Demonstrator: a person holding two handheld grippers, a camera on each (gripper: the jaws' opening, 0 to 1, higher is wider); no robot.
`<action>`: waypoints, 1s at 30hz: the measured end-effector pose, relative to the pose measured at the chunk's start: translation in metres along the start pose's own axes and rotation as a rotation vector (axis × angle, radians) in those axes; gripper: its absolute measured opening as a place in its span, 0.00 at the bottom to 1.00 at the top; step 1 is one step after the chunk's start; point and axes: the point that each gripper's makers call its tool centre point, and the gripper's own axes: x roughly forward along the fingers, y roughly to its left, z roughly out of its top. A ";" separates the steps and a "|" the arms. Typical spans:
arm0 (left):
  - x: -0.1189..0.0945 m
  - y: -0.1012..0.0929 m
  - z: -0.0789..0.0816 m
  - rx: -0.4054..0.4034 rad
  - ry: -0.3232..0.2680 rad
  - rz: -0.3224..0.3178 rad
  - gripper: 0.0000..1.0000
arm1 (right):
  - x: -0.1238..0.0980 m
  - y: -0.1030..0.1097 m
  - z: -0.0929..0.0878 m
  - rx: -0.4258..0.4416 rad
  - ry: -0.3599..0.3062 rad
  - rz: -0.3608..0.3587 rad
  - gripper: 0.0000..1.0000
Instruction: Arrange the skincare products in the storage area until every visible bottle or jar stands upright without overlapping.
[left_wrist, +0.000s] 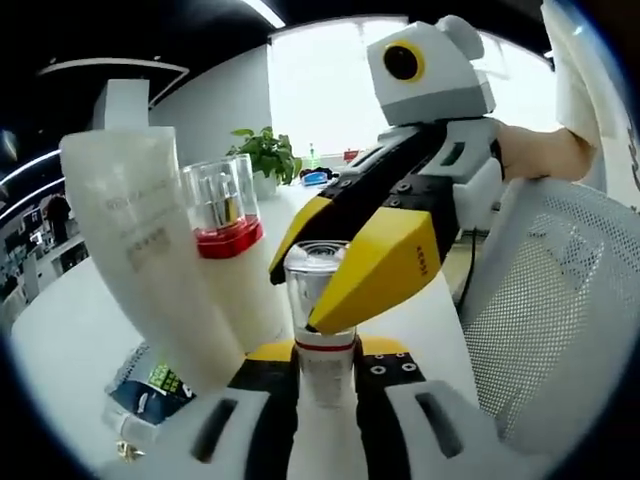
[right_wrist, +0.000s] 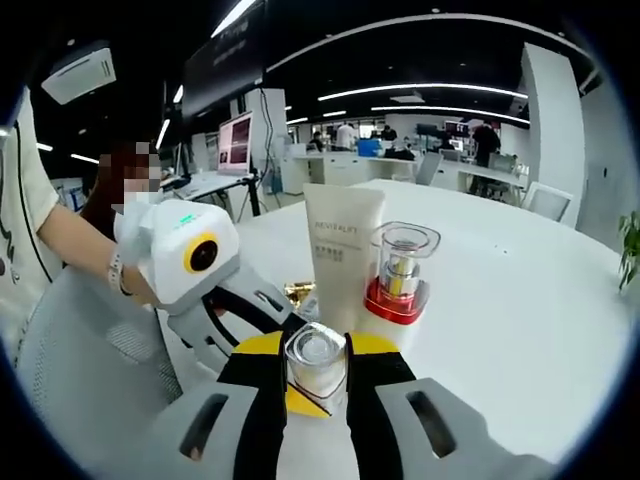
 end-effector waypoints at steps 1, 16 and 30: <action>0.000 0.000 0.000 0.003 -0.002 0.001 0.16 | 0.000 0.000 0.000 0.000 -0.001 0.000 0.22; -0.005 0.006 -0.009 -0.008 0.061 0.036 0.23 | -0.005 -0.004 -0.010 0.010 0.038 -0.004 0.29; -0.016 0.002 -0.018 0.054 0.181 0.066 0.14 | -0.007 -0.004 -0.046 -0.050 0.222 0.076 0.21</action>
